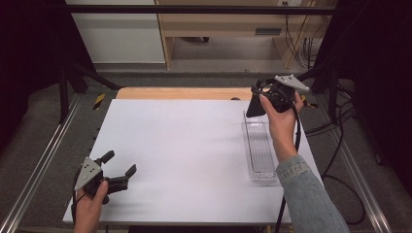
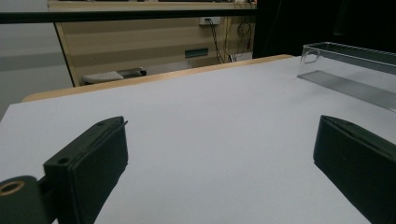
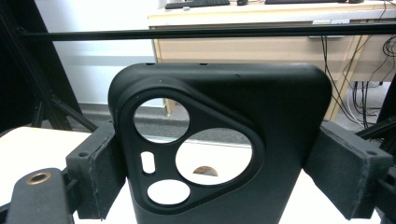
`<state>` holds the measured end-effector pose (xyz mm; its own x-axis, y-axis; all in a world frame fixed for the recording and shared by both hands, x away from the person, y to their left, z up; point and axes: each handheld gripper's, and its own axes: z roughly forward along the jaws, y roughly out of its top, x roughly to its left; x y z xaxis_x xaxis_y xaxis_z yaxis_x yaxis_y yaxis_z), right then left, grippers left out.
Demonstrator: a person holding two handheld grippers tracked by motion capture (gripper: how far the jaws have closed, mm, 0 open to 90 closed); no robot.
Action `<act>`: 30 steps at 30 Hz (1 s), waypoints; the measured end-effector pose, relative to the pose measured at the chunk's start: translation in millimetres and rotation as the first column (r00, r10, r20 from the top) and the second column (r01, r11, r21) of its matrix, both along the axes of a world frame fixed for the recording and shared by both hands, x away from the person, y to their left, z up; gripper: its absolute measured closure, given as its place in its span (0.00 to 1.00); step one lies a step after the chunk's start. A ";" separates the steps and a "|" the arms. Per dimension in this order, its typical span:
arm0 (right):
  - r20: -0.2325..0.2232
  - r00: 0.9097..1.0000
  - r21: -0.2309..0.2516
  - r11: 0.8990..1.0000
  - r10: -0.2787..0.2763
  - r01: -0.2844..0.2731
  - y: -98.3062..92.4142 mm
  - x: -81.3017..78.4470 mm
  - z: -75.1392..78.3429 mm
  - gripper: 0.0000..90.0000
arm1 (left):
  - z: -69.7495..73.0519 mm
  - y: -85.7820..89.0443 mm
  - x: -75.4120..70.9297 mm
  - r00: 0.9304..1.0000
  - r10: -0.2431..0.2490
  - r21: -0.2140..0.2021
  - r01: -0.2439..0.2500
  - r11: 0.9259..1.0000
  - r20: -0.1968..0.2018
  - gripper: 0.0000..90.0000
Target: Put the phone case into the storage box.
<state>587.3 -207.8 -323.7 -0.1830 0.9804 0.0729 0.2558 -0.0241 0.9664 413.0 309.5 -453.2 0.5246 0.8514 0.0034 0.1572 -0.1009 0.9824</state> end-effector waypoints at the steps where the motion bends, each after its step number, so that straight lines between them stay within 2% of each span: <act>1: -0.001 1.000 0.001 1.000 -0.001 0.001 -0.7 0.5 -0.3 0.15 | 0.0 -0.2 0.0 1.000 0.000 0.000 0.000 1.000 0.000 0.04; 18: -0.008 0.999 -0.018 0.999 -0.032 0.032 -8.9 5.3 -7.0 0.15 | 1.4 -2.0 -1.2 1.000 -0.007 0.003 0.007 1.000 0.009 0.04; 30: -0.005 0.999 -0.051 0.997 -0.051 0.050 -3.9 13.4 -12.0 0.15 | 1.6 -3.9 -0.9 1.000 -0.015 0.002 0.015 1.000 0.011 0.04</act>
<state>600.7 -211.7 -335.8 -0.1328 0.9909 0.0238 0.2615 0.0119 0.9651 412.1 305.6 -451.6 0.5372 0.8434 0.0111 0.1450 -0.1054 0.9838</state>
